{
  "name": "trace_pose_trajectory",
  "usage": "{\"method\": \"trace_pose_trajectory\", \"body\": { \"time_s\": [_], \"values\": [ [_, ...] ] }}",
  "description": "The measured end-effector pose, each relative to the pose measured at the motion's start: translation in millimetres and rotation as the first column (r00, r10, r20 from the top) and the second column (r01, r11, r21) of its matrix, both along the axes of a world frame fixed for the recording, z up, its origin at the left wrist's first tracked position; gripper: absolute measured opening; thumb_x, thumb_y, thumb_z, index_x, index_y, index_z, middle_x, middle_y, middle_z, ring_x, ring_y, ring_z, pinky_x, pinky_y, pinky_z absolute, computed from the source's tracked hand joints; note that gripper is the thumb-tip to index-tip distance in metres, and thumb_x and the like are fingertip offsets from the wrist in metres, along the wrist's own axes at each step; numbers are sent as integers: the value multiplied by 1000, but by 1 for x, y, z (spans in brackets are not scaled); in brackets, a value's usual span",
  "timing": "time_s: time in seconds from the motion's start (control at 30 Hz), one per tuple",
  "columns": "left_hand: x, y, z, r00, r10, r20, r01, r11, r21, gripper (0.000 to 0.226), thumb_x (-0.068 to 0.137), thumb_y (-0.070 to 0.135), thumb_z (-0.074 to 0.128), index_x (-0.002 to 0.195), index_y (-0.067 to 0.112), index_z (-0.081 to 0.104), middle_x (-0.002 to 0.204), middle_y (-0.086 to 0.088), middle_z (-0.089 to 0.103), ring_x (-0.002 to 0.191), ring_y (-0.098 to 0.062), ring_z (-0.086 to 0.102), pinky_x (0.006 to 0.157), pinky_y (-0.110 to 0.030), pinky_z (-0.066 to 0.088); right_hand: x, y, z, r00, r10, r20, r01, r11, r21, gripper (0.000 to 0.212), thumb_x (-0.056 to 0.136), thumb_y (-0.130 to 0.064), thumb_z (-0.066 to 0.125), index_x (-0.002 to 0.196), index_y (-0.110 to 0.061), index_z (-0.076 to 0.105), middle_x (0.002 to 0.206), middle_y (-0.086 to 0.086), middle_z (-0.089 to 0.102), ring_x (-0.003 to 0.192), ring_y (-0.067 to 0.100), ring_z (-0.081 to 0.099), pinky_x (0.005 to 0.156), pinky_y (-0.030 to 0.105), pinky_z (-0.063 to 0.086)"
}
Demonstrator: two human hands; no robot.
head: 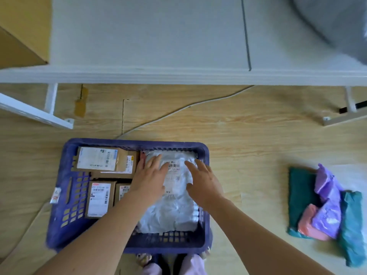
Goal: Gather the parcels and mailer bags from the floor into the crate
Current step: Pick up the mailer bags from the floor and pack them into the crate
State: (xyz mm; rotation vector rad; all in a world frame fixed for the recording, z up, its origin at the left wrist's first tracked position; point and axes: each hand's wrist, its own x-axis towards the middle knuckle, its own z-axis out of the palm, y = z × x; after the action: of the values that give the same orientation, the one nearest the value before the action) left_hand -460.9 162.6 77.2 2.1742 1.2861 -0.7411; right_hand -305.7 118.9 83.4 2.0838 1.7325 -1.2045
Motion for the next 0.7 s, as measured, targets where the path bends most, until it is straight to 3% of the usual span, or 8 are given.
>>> {"method": "trace_pose_trajectory", "body": {
  "time_s": [0.33, 0.5, 0.7],
  "values": [
    [33, -10, 183, 969, -138, 204, 106, 981, 163, 62, 95, 32, 46, 149, 21, 18, 158, -4, 3, 145, -21, 13, 119, -42, 13, 26, -16, 190, 989, -148, 27, 137, 961, 241, 50, 90, -13, 50, 138, -23, 42, 142, -4, 41, 133, 17, 32, 103, 27, 34],
    [43, -14, 282, 918, -230, 321, 149, 955, 258, 60, 92, 30, 53, 146, 19, 29, 151, -4, 25, 138, -21, 28, 113, -34, 20, 37, -42, 286, 965, -260, 24, 237, 912, 336, 47, 88, -14, 53, 134, -22, 48, 140, -3, 46, 131, 19, 36, 105, 27, 31],
    [46, -35, 368, 859, -295, 419, 189, 942, 277, 57, 91, 32, 55, 143, 22, 35, 148, 3, 32, 135, -17, 34, 109, -27, 24, 44, -83, 377, 930, -365, 34, 313, 839, 446, 44, 91, -16, 51, 134, -24, 47, 139, -7, 46, 128, 16, 38, 101, 24, 32]
  ]
}}
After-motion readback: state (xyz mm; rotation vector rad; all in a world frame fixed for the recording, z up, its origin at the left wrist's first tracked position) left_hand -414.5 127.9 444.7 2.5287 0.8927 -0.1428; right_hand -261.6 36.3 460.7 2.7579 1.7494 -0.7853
